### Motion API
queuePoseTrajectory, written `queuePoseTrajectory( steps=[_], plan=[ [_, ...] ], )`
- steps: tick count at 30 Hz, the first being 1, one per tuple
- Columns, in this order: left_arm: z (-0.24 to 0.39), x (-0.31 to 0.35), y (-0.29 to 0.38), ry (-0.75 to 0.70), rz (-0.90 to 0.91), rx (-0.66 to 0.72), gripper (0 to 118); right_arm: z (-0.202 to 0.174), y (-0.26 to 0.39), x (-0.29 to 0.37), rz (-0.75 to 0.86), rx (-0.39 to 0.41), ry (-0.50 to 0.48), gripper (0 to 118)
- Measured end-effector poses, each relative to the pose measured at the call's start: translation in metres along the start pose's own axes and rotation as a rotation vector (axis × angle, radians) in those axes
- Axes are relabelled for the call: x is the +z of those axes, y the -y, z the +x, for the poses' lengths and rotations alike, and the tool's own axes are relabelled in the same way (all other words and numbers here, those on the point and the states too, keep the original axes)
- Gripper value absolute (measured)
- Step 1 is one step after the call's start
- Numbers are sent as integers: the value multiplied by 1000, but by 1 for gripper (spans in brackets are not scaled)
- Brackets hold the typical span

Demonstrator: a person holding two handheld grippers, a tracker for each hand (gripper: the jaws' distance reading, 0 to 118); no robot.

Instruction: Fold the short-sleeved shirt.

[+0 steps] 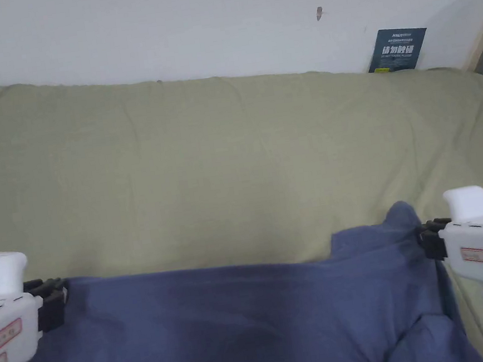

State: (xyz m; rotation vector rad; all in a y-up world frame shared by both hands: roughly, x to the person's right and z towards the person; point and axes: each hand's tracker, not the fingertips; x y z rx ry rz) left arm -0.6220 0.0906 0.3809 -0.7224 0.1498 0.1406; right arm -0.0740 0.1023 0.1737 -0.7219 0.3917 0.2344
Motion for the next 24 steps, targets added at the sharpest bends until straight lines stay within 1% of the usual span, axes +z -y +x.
queuePoseTrajectory(
  steps=[3,5,7,8,9,11,12,13,15,16,18,19,20,21,22,23,24],
  plan=[
    [4,52,11,-3,47,-3,0,-8,17,75,75,-8,-59,1],
    [10,91,26,-11,50,-5,0,-19,38,118,97,1,-68,1],
    [11,118,48,-24,35,-18,0,-27,68,150,107,0,-78,1],
    [28,137,60,-39,18,-45,0,-31,85,161,102,4,-78,1],
    [31,145,74,-49,-2,-69,0,-40,102,170,95,7,-82,1],
    [37,152,105,-65,-69,-99,0,-50,138,175,40,35,-61,1],
    [25,135,130,-66,-109,-102,0,-53,158,174,8,29,-59,1],
    [26,133,144,-63,-134,-105,0,-53,176,163,-21,34,-66,1],
    [29,120,174,-72,-189,-106,0,-60,206,152,-42,59,-19,1],
    [24,112,183,-89,-209,-112,0,-61,214,146,-60,63,-15,1],
    [22,98,195,-110,-214,-106,0,-65,217,141,-94,26,-23,1],
    [21,96,197,-120,-224,-93,0,-65,218,141,-91,22,-22,1],
    [13,89,199,-119,-202,-57,2,-65,218,143,-87,14,-19,1],
    [11,93,197,-121,-178,-41,10,-60,217,141,-83,8,-22,2],
    [11,97,195,-125,-150,-28,30,-59,216,144,-73,-6,-21,15],
    [10,104,191,-116,-114,-10,82,-56,215,148,-68,-41,-34,63],
    [7,112,188,-118,-89,-2,109,-54,212,154,-69,-68,-28,103]
  ],
)
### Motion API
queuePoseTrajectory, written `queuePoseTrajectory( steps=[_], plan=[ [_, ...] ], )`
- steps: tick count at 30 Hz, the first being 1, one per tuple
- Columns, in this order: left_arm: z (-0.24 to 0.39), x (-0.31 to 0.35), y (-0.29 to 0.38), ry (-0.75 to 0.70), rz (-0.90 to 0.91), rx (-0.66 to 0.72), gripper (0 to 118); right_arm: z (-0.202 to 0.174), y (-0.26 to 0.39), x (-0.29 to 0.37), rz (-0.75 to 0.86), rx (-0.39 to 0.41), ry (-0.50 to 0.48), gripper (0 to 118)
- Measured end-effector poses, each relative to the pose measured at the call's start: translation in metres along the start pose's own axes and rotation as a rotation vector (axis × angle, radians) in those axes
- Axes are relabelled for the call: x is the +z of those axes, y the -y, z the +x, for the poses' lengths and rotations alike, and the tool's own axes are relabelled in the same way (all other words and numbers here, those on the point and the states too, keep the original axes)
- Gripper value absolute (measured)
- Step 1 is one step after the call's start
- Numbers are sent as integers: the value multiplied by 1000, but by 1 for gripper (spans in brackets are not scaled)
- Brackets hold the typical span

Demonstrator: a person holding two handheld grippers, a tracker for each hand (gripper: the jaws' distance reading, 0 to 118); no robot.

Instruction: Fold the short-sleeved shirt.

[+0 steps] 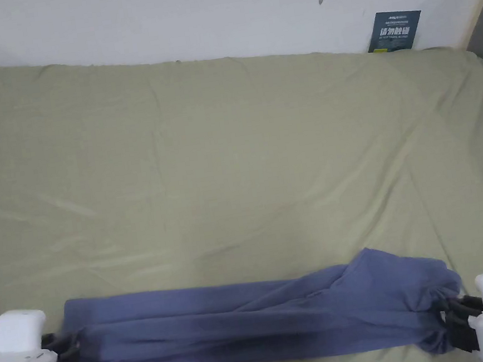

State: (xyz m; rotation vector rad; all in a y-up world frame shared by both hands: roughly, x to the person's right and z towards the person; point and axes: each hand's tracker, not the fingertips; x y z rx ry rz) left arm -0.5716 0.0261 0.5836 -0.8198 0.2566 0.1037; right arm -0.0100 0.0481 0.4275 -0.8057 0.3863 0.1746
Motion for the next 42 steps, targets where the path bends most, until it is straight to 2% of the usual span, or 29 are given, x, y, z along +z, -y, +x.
queuePoseTrajectory(
  steps=[1,2,4,5,8,10,11,12,13,14,15,16,17,19,22,25,27,29,30,32,33,35,36,37,38,39,40,42],
  plan=[
    [-2,10,-4,-1,19,2,112,-1,-4,9,11,2,7,118],
    [-1,26,-7,9,62,-7,113,-4,-6,24,32,5,9,118],
    [16,84,-17,22,214,-13,113,-15,-13,66,211,13,-44,118],
    [20,105,-17,33,289,-24,114,-20,-6,83,243,4,-53,118],
    [37,145,-7,41,492,-39,116,-41,3,128,413,-33,-102,118],
    [50,165,3,-21,549,-45,116,-65,1,157,540,-53,-105,118],
    [58,173,9,-69,576,-54,116,-72,5,167,595,-51,-124,115],
    [64,175,13,-129,565,-70,114,-78,9,173,659,-51,-148,103],
    [68,176,15,-167,537,-82,106,-83,12,176,704,-43,-153,80],
    [71,177,17,-118,485,-113,58,-91,12,178,716,-23,-119,39],
    [72,178,19,-87,454,-138,10,-99,11,178,695,-5,-61,10],
    [72,175,17,-107,422,-144,0,-103,11,176,689,9,-45,2],
    [74,174,20,-133,415,-161,0,-107,12,173,695,18,-50,2],
    [66,174,21,-59,389,-169,0,-109,9,169,655,48,-120,2],
    [54,160,17,-62,358,-132,0,-113,8,168,644,74,-90,2],
    [21,134,6,41,277,8,0,-112,9,170,632,73,-100,2],
    [-17,108,-2,168,196,147,0,-109,9,171,621,62,-92,2],
    [-66,62,-3,400,112,386,0,-114,5,174,609,61,-87,2],
    [-86,38,-1,487,84,445,0,-114,6,177,607,60,-89,2],
    [-103,1,-11,601,-48,437,2,-119,7,184,613,63,-55,2],
    [-109,-16,-13,570,-85,438,4,-118,6,187,607,64,-43,2],
    [-120,-42,-17,604,-136,413,7,-120,5,191,597,64,-17,2],
    [-127,-52,-13,638,-154,441,22,-120,4,192,594,63,-4,2],
    [-132,-60,-12,677,-178,473,62,-120,2,193,588,64,1,2],
    [-135,-71,-10,719,-218,499,118,-120,0,193,584,65,4,2],
    [-139,-76,-7,788,-276,472,117,-122,-2,194,583,63,18,2],
    [-150,-77,-6,822,-160,520,118,-124,-3,194,580,60,28,2],
    [-155,-92,1,843,-310,545,118,-121,-6,194,575,57,31,2]
  ],
)
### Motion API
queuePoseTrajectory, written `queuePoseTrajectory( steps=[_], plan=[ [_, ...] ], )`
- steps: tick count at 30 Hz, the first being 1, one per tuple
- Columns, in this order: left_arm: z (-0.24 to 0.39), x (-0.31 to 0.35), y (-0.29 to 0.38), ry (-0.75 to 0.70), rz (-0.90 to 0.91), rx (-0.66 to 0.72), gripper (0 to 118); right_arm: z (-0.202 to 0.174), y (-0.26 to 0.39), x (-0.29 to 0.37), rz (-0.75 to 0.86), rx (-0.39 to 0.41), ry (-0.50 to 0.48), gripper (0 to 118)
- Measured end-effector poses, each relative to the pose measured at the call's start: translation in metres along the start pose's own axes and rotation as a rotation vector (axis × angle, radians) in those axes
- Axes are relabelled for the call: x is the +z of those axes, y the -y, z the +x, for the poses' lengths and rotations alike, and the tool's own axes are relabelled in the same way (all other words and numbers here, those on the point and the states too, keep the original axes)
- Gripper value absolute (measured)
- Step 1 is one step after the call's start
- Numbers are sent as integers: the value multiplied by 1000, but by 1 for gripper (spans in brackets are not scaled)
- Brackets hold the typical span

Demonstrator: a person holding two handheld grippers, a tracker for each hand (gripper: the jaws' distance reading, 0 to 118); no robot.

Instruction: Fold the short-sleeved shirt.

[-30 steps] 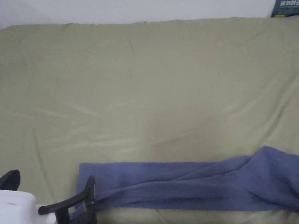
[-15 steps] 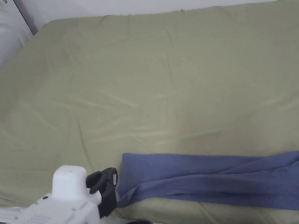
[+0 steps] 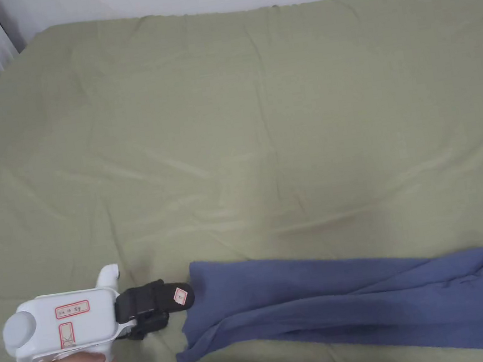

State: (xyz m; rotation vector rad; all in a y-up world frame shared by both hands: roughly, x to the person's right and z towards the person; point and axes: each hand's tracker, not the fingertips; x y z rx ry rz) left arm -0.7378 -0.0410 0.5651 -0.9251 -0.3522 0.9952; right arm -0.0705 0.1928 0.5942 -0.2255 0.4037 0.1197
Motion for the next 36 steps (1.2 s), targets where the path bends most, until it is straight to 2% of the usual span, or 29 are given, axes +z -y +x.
queuePoseTrajectory(
  steps=[4,5,6,8,10,11,12,13,14,15,17,19,20,22,23,24,26,28,31,36],
  plan=[
    [-44,-37,-7,70,-1,-39,118,-5,-2,-5,-8,13,-4,2],
    [-50,-40,-10,119,24,-15,118,-6,-2,-6,-9,14,-8,2],
    [-21,-44,-2,187,49,25,118,-7,0,-7,-8,10,-18,2],
    [-25,-54,-3,308,69,102,118,-7,5,-10,-9,-13,-40,2],
    [-31,-60,-4,329,55,94,117,-9,9,-15,-27,-49,-55,2],
    [-29,-67,-5,336,20,66,101,-9,12,-16,-34,-65,-62,2],
    [-27,-71,-5,315,8,48,63,-10,13,-17,-34,-73,-70,2],
    [-29,-76,-6,293,13,65,10,-11,14,-16,-30,-76,-74,2],
    [-24,-94,-1,237,-7,110,5,-12,14,-15,-29,-80,-76,2],
    [-32,-107,9,0,-74,186,5,-12,15,-15,-29,-85,-82,2],
    [-14,-99,6,171,25,117,5,-11,15,-15,-27,-87,-81,2],
    [4,-94,8,-70,42,-21,5,-8,14,-13,-25,-89,-79,2],
    [14,-87,8,-116,62,-44,5,-5,13,-12,-18,-98,-84,2],
    [35,-57,3,-171,135,-2,5,-1,12,-13,-16,-101,-92,2],
    [43,-46,6,-120,168,48,5,-1,11,-14,-14,-92,-87,2],
    [54,-35,10,-113,164,27,5,-1,10,-14,-9,-78,-77,2],
    [83,-18,17,-298,194,-32,5,2,10,-13,-1,-68,-83,2],
    [90,-12,23,-372,207,-22,5,3,12,-13,8,-62,-86,2],
    [96,-26,22,-361,209,48,5,8,16,-11,21,-78,-113,2],
    [185,-92,55,-154,215,6,5,15,27,-5,73,-95,-141,2]
  ],
)
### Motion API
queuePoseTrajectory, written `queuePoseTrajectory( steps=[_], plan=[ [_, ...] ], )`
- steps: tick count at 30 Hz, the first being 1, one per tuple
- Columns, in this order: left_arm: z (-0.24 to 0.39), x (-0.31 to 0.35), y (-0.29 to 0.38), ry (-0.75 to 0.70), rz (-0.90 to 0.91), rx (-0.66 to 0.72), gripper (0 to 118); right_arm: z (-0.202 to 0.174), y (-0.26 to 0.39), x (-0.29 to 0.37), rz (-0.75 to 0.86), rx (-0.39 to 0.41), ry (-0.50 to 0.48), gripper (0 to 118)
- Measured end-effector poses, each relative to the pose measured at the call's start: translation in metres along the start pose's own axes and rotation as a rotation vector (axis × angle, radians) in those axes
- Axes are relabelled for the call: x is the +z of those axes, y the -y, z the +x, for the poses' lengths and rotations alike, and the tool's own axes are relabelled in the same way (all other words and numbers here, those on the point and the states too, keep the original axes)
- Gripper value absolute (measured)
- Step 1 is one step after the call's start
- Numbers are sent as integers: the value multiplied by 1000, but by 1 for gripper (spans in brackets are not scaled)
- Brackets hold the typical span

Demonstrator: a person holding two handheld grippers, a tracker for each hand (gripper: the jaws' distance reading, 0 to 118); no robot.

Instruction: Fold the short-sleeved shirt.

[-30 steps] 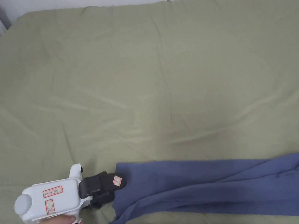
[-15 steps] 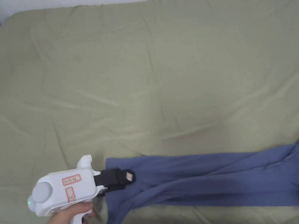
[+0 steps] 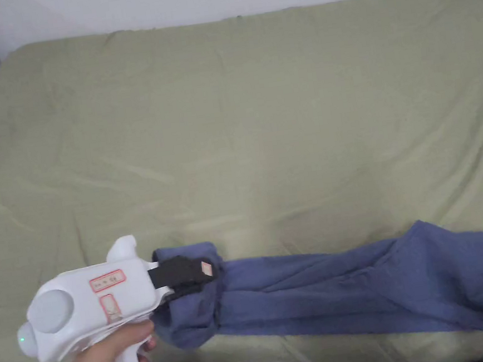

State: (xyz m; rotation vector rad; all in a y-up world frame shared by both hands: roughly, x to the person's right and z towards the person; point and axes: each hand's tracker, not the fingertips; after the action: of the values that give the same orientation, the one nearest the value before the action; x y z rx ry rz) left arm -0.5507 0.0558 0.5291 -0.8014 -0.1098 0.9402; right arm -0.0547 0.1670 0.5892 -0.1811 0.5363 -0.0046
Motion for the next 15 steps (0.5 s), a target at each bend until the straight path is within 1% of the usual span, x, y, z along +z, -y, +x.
queuePoseTrajectory(
  steps=[3,5,6,7,8,9,10,11,12,13,14,15],
  plan=[
    [31,-64,26,-51,-1,12,5,5,7,4,14,-21,-5,2],
    [34,-105,36,-129,-1,8,5,13,14,7,24,-41,-20,2],
    [30,-129,37,-141,-33,33,6,17,17,7,16,-45,-22,2],
    [30,-143,38,-169,-46,23,11,18,19,7,8,-39,-15,2],
    [29,-153,39,-212,-30,-4,39,20,21,8,-1,-18,-3,2],
    [28,-158,39,-202,-14,-27,71,21,23,10,-4,-1,-2,2],
    [26,-158,38,-187,-17,-44,93,23,23,12,-1,1,-3,2],
    [27,-156,35,-96,-37,-27,103,24,23,13,5,-3,-5,2],
    [34,-148,32,-82,-32,-31,102,26,23,14,10,-21,-17,2],
    [44,-133,30,-99,-11,-45,103,27,23,15,7,-31,-27,2],
    [61,-105,27,-82,75,-101,104,28,23,15,3,-31,-24,2],
    [71,-81,24,-20,155,-165,105,26,22,13,1,-26,-18,2]
  ],
)
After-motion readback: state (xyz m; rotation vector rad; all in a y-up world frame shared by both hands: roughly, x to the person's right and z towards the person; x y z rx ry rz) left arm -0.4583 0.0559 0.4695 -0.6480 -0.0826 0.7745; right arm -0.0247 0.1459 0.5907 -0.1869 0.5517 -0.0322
